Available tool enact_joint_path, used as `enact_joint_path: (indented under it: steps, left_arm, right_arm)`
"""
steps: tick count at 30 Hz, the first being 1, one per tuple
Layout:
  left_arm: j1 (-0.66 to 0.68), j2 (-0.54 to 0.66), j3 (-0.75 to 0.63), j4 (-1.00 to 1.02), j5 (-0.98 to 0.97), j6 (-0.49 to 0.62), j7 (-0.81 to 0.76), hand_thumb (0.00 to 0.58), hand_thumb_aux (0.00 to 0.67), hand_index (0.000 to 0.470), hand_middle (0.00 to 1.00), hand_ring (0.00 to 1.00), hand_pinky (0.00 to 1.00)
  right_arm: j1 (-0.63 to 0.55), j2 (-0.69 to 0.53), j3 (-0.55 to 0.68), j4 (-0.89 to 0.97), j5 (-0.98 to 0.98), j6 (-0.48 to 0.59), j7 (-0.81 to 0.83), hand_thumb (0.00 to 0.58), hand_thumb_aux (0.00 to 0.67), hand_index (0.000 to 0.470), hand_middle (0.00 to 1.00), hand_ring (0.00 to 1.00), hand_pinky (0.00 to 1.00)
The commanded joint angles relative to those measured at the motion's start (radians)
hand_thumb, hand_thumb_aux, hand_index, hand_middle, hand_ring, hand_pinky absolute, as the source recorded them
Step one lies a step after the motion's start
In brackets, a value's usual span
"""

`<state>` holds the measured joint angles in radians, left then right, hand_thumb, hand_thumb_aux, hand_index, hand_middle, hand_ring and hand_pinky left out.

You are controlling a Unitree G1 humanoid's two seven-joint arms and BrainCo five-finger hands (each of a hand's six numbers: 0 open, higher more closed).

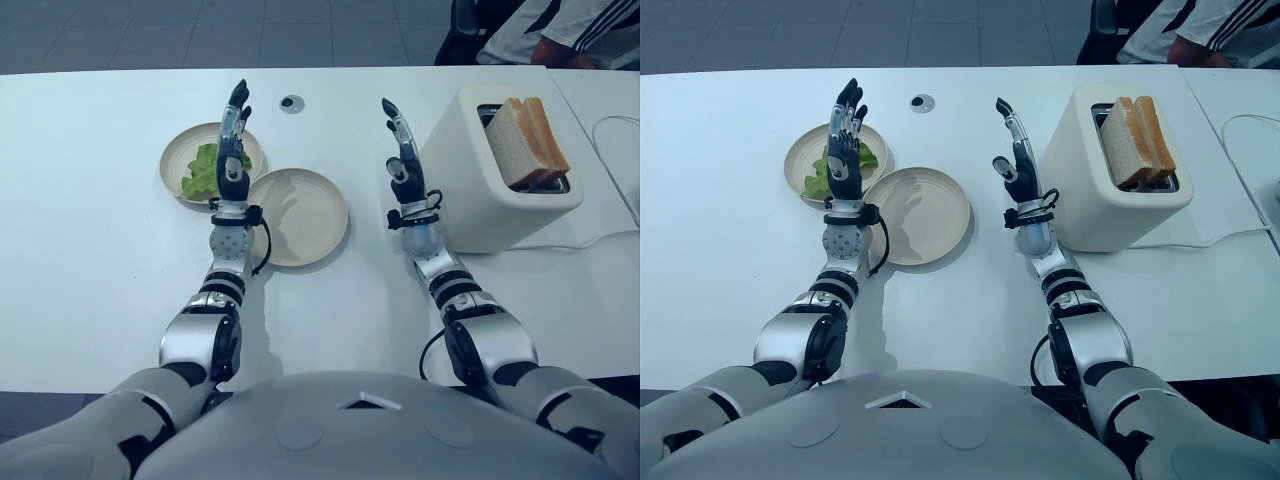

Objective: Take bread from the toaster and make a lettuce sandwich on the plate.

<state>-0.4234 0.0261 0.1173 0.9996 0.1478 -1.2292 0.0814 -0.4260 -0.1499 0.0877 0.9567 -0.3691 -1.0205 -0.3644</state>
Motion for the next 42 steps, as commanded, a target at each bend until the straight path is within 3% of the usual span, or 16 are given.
enact_joint_path:
  steps: [1,7,10,12,15,17,19,23,29,34,39,40,41,42]
  left_arm:
    - [0.082,0.028,-0.006,-0.072,0.017,0.028,0.013,0.000,0.000,0.000,0.00,0.00,0.00]
    - [0.211,-0.010,-0.080,-0.248,-0.069,0.103,-0.064,0.000,0.000,0.000,0.00,0.00,0.00]
    - [0.205,-0.008,-0.088,-0.276,-0.053,0.115,-0.063,0.000,0.000,0.000,0.00,0.00,0.00]
    - [0.193,-0.002,-0.082,-0.273,-0.046,0.121,-0.053,0.000,0.000,0.000,0.00,0.00,0.00]
    - [0.163,-0.006,-0.084,-0.247,-0.033,0.123,-0.044,0.000,0.000,0.000,0.00,0.00,0.00]
    - [0.159,-0.007,-0.083,-0.245,-0.026,0.122,-0.034,0.000,0.000,0.000,0.00,0.00,0.00]
    - [0.158,-0.004,-0.084,-0.240,-0.017,0.117,-0.027,0.000,0.000,0.000,0.00,0.00,0.00]
    - [0.160,0.003,-0.086,-0.240,0.010,0.108,-0.010,0.000,0.000,0.000,0.00,0.00,0.00]
    - [0.167,0.010,-0.085,-0.239,0.035,0.099,0.018,0.000,0.000,0.000,0.00,0.00,0.00]
    - [0.181,0.025,-0.081,-0.254,0.054,0.094,0.039,0.000,0.000,0.000,0.00,0.00,0.00]
    - [0.197,0.030,-0.084,-0.272,0.078,0.092,0.059,0.000,0.000,0.000,0.00,0.00,0.00]
    - [0.202,0.031,-0.087,-0.278,0.088,0.092,0.064,0.000,0.000,0.000,0.00,0.00,0.00]
    - [0.206,0.031,-0.088,-0.282,0.096,0.092,0.068,0.000,0.000,0.000,0.00,0.00,0.00]
    - [0.209,0.032,-0.089,-0.287,0.102,0.093,0.073,0.000,0.000,0.000,0.00,0.00,0.00]
  right_arm:
    - [0.068,-0.002,-0.006,-0.074,0.059,-0.023,0.049,0.000,0.000,0.000,0.00,0.00,0.00]
    - [0.205,0.011,0.010,-0.307,0.264,0.019,0.248,0.000,0.000,0.000,0.00,0.00,0.00]
    - [0.305,-0.046,-0.003,-0.652,0.294,0.046,0.303,0.000,0.000,0.000,0.00,0.00,0.00]
    - [0.374,-0.187,-0.098,-0.946,0.403,0.091,0.356,0.000,0.000,0.000,0.00,0.00,0.00]
    - [0.444,-0.340,-0.429,-1.121,0.479,0.232,0.324,0.000,0.000,0.000,0.00,0.00,0.00]
    - [0.465,-0.370,-0.613,-1.100,0.286,0.350,0.247,0.000,0.000,0.000,0.00,0.00,0.00]
    - [0.497,-0.395,-0.659,-1.050,0.032,0.455,0.175,0.000,0.000,0.000,0.00,0.00,0.00]
    - [0.522,-0.446,-0.566,-0.884,-0.330,0.622,0.033,0.000,0.000,0.000,0.00,0.00,0.00]
    - [0.459,-0.508,-0.419,-0.712,-0.533,0.792,-0.100,0.000,0.000,0.000,0.00,0.00,0.00]
    - [0.458,-0.549,-0.325,-0.632,-0.529,0.812,-0.155,0.000,0.000,0.000,0.00,0.00,0.00]
    - [0.485,-0.584,-0.240,-0.699,-0.517,0.783,-0.140,0.000,0.000,0.000,0.00,0.00,0.00]
    - [0.490,-0.591,-0.225,-0.704,-0.506,0.779,-0.123,0.071,0.042,0.029,0.04,0.04,0.04]
    - [0.494,-0.594,-0.215,-0.708,-0.498,0.779,-0.115,0.476,0.386,0.271,0.33,0.33,0.33]
    - [0.495,-0.597,-0.211,-0.717,-0.487,0.777,-0.114,0.580,0.670,0.470,0.71,0.71,0.71]
